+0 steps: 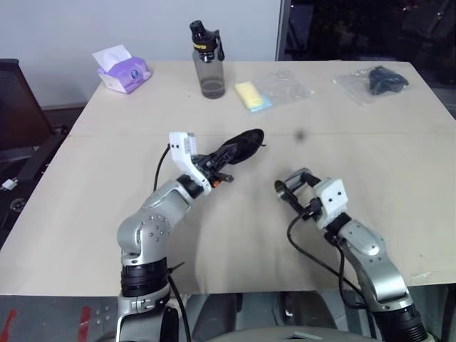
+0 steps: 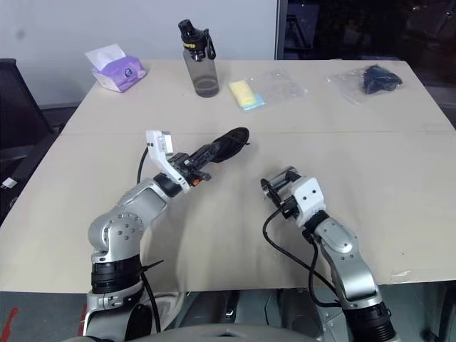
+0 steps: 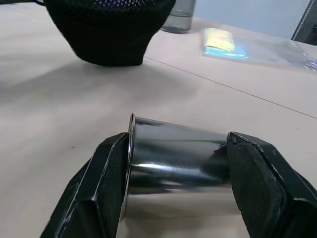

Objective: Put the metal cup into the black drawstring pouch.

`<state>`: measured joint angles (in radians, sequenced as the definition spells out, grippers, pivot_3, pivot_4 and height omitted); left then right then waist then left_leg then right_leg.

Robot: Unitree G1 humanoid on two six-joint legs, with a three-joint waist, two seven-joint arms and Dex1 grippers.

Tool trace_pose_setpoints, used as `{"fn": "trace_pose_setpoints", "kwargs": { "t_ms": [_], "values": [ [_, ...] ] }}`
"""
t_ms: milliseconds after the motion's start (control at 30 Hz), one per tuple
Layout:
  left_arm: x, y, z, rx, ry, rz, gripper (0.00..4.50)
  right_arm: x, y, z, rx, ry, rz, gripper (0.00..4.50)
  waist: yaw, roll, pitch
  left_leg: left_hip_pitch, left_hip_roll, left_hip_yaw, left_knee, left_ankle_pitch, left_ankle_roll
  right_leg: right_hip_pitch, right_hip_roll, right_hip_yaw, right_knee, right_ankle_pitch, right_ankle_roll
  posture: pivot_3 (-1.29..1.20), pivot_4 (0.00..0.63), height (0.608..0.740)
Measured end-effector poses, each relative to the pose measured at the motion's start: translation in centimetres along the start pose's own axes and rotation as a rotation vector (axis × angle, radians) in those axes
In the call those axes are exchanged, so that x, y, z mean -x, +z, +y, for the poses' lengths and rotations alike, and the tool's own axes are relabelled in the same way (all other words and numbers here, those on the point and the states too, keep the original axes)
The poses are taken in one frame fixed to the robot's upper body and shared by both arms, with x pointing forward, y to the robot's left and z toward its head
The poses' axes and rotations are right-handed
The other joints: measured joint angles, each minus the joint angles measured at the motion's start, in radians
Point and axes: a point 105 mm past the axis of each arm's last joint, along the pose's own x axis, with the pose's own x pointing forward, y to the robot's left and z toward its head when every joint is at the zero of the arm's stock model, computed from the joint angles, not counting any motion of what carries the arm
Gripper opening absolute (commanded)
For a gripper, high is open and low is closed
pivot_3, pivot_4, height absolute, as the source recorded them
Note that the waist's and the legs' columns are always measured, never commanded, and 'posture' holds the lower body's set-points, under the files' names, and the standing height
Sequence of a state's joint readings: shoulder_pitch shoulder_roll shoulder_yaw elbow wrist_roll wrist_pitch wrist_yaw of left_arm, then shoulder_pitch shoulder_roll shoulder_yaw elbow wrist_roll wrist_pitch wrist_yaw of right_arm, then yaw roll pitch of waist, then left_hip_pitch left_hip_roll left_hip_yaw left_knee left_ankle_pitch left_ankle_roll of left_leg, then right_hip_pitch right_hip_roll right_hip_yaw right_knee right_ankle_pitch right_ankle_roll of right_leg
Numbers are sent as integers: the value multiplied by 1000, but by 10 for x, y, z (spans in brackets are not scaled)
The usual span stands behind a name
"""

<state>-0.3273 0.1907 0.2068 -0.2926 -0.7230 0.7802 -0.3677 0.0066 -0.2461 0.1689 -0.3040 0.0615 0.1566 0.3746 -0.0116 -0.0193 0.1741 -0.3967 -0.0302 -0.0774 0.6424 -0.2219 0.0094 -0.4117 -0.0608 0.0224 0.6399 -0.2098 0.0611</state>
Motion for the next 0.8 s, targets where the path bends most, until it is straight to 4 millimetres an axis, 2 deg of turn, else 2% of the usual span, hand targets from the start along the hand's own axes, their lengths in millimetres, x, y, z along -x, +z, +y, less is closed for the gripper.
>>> {"fn": "trace_pose_setpoints", "kwargs": {
  "t_ms": [33, 100, 133, 200, 267, 533, 567, 733, 800],
  "values": [
    [0, 0, -1, 6, -4, -3, 0, 0, -2, -4, 32, -15, 19, 2460, 0, 0, 0, 0, 0, 0, 0, 0, 0, 0, 0, 0, 0, 0, 0, 0, 150, 740],
    [0, 0, -1, 9, -4, -4, 0, 0, -2, -8, 63, -35, 27, 1573, 0, -2, -1, 0, 0, 1, 0, 0, 0, 1, 0, 0, 0, 0, 0, 0, 150, 740],
    [0, 1, -1, 14, -4, -6, 0, 0, 1, -12, 80, -52, 19, 986, 0, -2, -2, 1, 0, 0, 0, 0, 0, 1, 0, 0, 0, 0, 0, 0, 150, 740],
    [0, 1, -1, 16, -1, -6, 0, 1, 7, -21, 112, -91, 9, 238, 0, -5, -3, 3, 0, 0, 1, 0, 0, 3, 0, 0, 0, -1, -1, 0, 150, 740],
    [-1, 0, -1, 15, 0, -4, 0, 5, 3, -33, 132, -132, 36, 238, -4, -8, -5, 4, 0, 0, 1, 0, 0, 3, 1, 1, 0, -1, -1, 0, 150, 740],
    [-2, 0, -4, 11, -5, 0, 0, 7, -7, -33, 94, -165, 71, 238, -9, -8, -5, 5, 5, 2, 0, 0, 0, 3, 6, 4, 0, -2, 0, 0, 150, 740],
    [-1, 0, -4, 8, -6, 1, 0, 7, -8, -34, 91, -170, 73, 104, -9, -8, -5, 5, 5, 2, 0, 0, 0, 3, 6, 4, 0, -2, 0, 0, 150, 740],
    [0, -3, -4, 11, -3, 8, 0, 8, -8, -38, 71, -184, 67, 104, -6, -8, -5, 5, 5, 2, 0, 0, 0, 3, 6, 4, 0, -2, 0, 0, 150, 740],
    [0, -3, -4, 11, -3, 4, 0, 7, -5, -37, -11, -184, 31, 104, -5, -7, -4, 4, 6, 2, 0, 0, 0, 2, 6, 4, 0, -2, 0, 0, 150, 740]
  ]
}}
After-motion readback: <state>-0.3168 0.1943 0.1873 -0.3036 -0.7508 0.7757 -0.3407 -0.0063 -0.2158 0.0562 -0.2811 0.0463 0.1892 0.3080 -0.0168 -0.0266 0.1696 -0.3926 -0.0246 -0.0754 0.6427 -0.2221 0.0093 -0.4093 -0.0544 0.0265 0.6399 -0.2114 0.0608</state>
